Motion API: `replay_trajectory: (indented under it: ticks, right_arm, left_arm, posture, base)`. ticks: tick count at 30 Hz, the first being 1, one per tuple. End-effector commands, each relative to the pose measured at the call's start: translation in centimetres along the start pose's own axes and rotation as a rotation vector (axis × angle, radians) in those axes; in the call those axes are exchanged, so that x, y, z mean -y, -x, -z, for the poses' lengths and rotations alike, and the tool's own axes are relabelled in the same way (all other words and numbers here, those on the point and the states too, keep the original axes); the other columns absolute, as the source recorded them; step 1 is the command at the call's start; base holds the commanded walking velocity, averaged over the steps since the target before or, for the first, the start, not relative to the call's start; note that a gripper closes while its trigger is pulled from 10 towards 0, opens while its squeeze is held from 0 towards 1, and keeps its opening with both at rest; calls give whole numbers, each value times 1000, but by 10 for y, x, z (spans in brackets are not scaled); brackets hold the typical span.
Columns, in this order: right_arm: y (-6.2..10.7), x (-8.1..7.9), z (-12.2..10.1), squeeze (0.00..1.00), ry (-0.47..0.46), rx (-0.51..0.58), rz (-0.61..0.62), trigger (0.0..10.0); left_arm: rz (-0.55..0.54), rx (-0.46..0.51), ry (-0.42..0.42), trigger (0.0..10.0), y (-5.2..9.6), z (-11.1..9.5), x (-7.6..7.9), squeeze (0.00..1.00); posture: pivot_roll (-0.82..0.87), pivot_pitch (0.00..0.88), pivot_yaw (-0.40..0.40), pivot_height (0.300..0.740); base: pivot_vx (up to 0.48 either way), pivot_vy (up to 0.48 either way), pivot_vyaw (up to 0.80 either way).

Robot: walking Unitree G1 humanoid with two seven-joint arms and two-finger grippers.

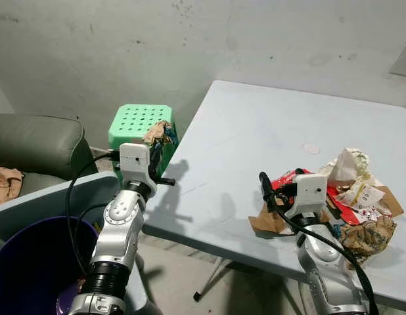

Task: Picking trash to rubbish bin

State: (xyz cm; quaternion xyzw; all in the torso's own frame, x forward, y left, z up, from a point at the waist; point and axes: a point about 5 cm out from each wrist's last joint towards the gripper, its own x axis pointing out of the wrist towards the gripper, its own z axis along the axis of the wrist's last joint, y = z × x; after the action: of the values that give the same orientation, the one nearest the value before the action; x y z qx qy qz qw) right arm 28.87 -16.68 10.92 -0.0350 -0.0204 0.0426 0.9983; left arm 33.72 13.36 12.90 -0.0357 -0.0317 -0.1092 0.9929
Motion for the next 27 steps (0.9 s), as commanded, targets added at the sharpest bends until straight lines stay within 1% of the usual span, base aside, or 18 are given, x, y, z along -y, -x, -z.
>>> replay_trajectory:
  ticks: [1, 13, 15, 19, 20, 21, 23, 26, 27]
  right_arm:
    - [1, 2, 3, 0, 6, -11, 11, 10000]
    - [2, 1, 4, 0, 2, -14, -1, 10000]
    - [2, 1, 5, 0, 1, -14, -2, 10000]
    - [3, 1, 5, 0, -2, -15, -7, 10000]
    - [3, 1, 5, 0, -1, -16, -10, 10000]
    - [3, 1, 5, 0, -1, -16, -10, 10000]
    - [3, 1, 5, 0, -1, -17, -12, 10000]
    - [4, 0, 5, 0, -2, -17, -14, 10000]
    - [4, 0, 5, 0, -3, -19, -16, 10000]
  left_arm:
    - [11, -6, -2, 10000, -2, 0, 2, 0]
    - [19, -14, 11, 10000, -3, 1, 4, 0]
    - [19, -16, 12, 10000, -3, 1, 4, 0]
    - [20, -17, 13, 10000, -4, 1, 4, 0]
    - [5, -21, 31, 10000, -4, 2, 3, 0]
    - [5, -21, 31, 10000, -4, 2, 3, 0]
    - [-1, -28, 25, 10000, -4, 3, 3, 0]
    - [-18, -55, 39, 10000, -4, 6, 2, 0]
    - [-34, -77, 59, 10000, -5, 7, 1, 0]
  posture:
    - [-25, 0, -43, 740]
    - [-25, 0, -44, 740]
    - [-24, 0, -45, 740]
    - [-24, 0, -46, 740]
    - [-24, 0, -47, 740]
    - [-24, 0, -47, 740]
    - [-24, 0, -47, 740]
    - [-23, 0, -49, 740]
    - [-22, 0, -51, 740]
  base:
    - [0, 0, 800]
    - [0, 0, 800]
    - [0, 255, 800]
    - [0, 480, 800]
    - [0, 420, 800]
    - [0, 420, 800]
    - [0, 0, 800]
    - [0, 0, 800]
    - [0, 0, 800]
